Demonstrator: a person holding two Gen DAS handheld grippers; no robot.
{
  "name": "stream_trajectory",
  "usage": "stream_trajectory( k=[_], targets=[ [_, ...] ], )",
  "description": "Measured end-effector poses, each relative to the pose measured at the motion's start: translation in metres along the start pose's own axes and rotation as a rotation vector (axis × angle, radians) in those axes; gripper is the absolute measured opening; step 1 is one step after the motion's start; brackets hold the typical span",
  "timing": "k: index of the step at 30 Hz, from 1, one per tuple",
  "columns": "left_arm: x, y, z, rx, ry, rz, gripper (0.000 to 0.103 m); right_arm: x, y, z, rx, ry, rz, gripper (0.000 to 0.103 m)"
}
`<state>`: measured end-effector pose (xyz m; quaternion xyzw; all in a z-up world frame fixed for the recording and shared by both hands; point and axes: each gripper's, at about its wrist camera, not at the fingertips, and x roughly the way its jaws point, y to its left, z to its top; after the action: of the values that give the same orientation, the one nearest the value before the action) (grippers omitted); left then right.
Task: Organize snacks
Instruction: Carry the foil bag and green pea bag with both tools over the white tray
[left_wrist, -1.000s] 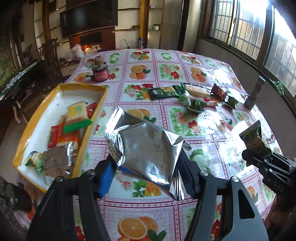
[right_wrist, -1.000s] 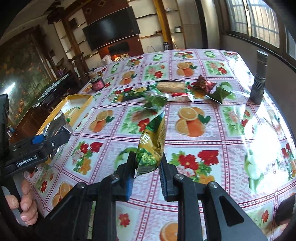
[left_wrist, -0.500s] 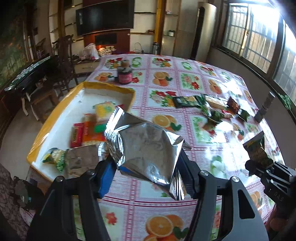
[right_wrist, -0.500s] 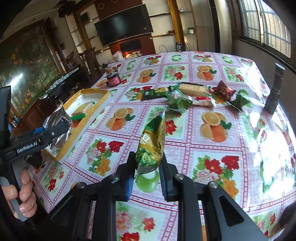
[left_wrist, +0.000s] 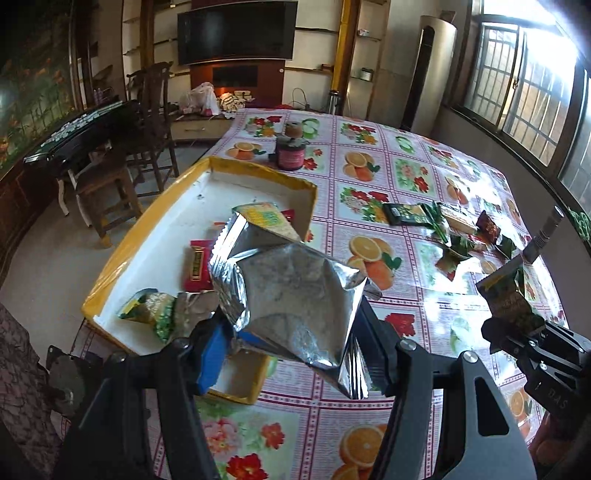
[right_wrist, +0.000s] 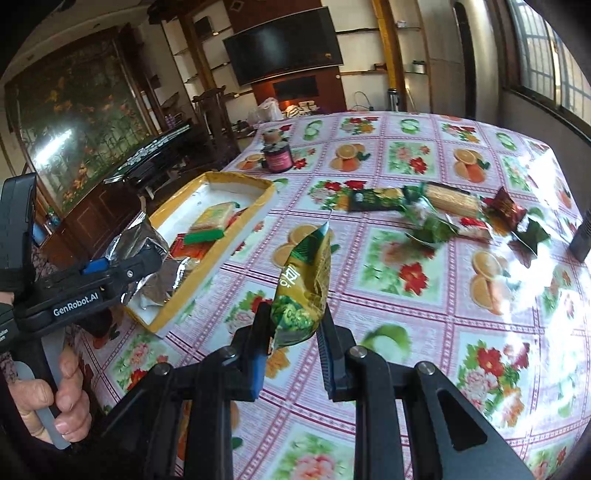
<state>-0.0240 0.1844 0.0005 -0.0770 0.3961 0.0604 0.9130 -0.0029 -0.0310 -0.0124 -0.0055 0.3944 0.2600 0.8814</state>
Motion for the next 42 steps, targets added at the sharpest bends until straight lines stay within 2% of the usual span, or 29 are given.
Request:
stream_trajectory(
  k=[32, 42],
  targets=[
    [0.023, 0.051, 0.013, -0.068, 0.017, 0.066, 0.064, 0.071, 0.063, 0.062, -0.122, 0.019, 0.119, 0.023],
    [0.036, 0.069, 0.022, -0.094, 0.03, 0.086, 0.064, 0.12, 0.087, 0.097, -0.155, 0.045, 0.181, 0.023]
  ],
)
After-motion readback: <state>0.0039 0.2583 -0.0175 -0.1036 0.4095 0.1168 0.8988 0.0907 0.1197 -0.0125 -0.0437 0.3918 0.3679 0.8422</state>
